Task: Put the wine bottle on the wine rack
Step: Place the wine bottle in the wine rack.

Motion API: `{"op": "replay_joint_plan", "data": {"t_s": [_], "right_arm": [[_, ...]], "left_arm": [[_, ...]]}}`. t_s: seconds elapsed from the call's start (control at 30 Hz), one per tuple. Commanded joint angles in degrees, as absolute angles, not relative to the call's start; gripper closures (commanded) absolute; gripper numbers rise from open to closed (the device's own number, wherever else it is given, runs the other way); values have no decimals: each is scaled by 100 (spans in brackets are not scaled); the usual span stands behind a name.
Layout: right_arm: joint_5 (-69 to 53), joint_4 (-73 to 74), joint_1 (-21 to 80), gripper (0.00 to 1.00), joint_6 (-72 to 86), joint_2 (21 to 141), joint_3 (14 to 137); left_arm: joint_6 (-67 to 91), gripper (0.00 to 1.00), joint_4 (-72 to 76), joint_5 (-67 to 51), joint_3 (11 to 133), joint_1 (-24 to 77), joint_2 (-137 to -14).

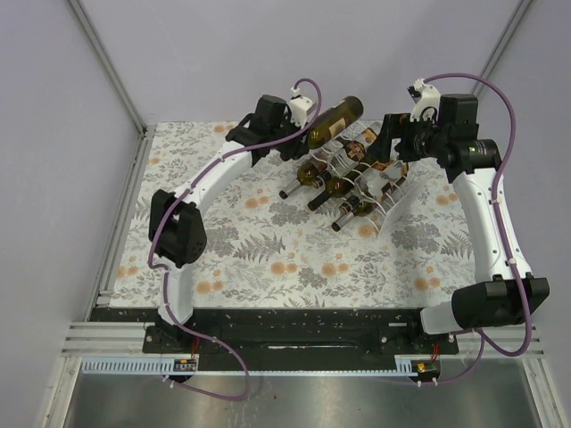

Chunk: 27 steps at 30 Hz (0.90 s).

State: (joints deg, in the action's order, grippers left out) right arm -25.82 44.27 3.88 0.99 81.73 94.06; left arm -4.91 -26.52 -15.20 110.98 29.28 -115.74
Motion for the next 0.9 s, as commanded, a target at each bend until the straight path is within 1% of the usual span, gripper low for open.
{"op": "replay_joint_plan", "data": {"t_s": [0.0, 0.43, 0.6, 0.67, 0.8, 0.87], "right_arm": [[-2795, 4192, 316, 3, 158, 8068, 9369], [-2900, 4148, 281, 3, 167, 7937, 9229], [-2935, 4148, 281, 3, 176, 7902, 9211], [-2936, 4148, 272, 3, 176, 7893, 9202], [-2944, 4157, 272, 3, 176, 7875, 9185], [-2962, 4157, 272, 3, 167, 7884, 9176]], "left_arm": [[-343, 100, -1512, -1688, 11206, 2997, -11373], [-281, 100, -1239, -1617, 10539, 3138, -11320], [-273, 100, -1213, -1617, 10459, 3164, -11347], [-290, 95, -1230, -1635, 10459, 3164, -11382], [-325, 78, -1257, -1661, 10459, 3182, -11408], [-343, 72, -1274, -1652, 10459, 3182, -11426]]}}
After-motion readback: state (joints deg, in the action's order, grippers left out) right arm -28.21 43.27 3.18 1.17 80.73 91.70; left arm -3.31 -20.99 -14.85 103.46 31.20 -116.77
